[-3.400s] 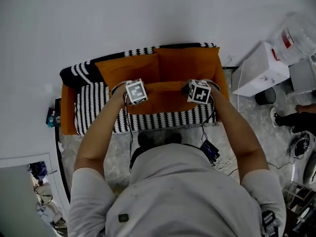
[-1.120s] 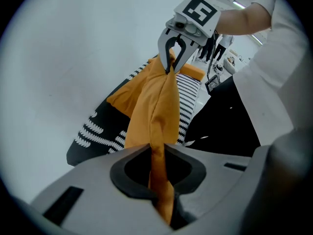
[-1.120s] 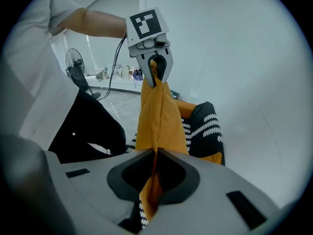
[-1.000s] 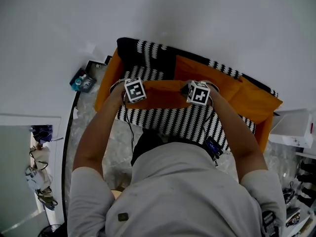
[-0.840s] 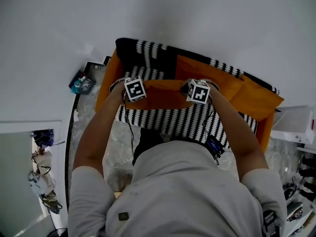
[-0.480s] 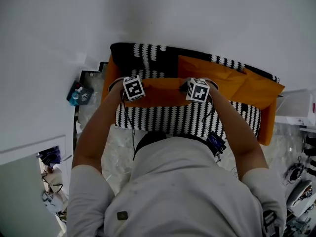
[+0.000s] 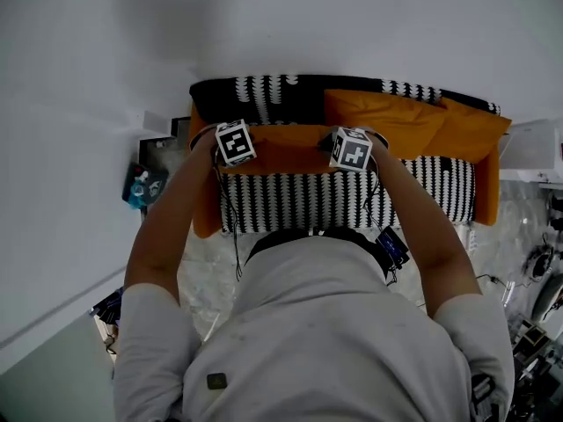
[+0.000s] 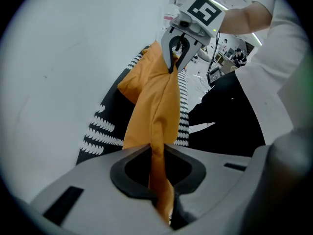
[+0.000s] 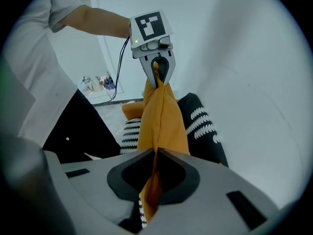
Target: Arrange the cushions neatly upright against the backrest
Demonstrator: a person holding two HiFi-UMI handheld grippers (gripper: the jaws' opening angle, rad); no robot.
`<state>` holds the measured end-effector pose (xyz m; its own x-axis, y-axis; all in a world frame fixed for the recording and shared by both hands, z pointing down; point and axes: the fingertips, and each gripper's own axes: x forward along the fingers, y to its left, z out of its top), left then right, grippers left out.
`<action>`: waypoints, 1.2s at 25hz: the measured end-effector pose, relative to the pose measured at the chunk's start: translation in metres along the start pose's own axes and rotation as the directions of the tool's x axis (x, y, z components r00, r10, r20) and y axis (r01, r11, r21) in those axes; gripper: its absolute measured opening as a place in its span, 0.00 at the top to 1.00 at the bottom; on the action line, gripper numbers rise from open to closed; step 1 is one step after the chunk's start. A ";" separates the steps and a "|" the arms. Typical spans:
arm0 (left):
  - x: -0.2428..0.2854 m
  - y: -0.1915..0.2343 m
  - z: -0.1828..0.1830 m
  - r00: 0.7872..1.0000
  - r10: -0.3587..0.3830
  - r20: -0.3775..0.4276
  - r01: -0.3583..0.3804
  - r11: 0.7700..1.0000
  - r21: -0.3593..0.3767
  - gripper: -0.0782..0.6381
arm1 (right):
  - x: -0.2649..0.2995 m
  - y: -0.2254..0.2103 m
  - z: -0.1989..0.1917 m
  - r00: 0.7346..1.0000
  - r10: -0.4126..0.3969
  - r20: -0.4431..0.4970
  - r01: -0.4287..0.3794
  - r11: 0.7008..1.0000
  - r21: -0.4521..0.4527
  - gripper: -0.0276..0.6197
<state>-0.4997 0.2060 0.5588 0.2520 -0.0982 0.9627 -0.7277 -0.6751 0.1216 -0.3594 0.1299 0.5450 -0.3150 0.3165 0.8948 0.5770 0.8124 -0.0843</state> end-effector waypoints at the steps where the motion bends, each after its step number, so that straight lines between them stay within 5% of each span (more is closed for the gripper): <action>1: 0.001 0.005 -0.003 1.000 -0.007 0.002 0.007 1.000 0.005 0.82 | 0.004 -0.003 0.003 1.000 0.002 -0.001 -0.002 1.000 0.011 0.90; 15: 0.030 0.059 -0.055 0.997 -0.077 -0.025 0.077 0.997 0.004 0.82 | 0.068 -0.046 0.029 0.999 0.017 -0.044 -0.015 0.999 0.041 0.90; 30: 0.067 0.132 -0.052 0.995 -0.086 -0.041 0.087 0.996 0.027 0.82 | 0.102 -0.112 0.017 0.999 -0.004 -0.051 0.010 0.995 0.103 0.90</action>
<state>-0.6125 0.1484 0.6523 0.2875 -0.0098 0.9577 -0.6857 -0.7003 0.1987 -0.4695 0.0797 0.6382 -0.2786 0.2874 0.9164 0.4935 0.8614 -0.1201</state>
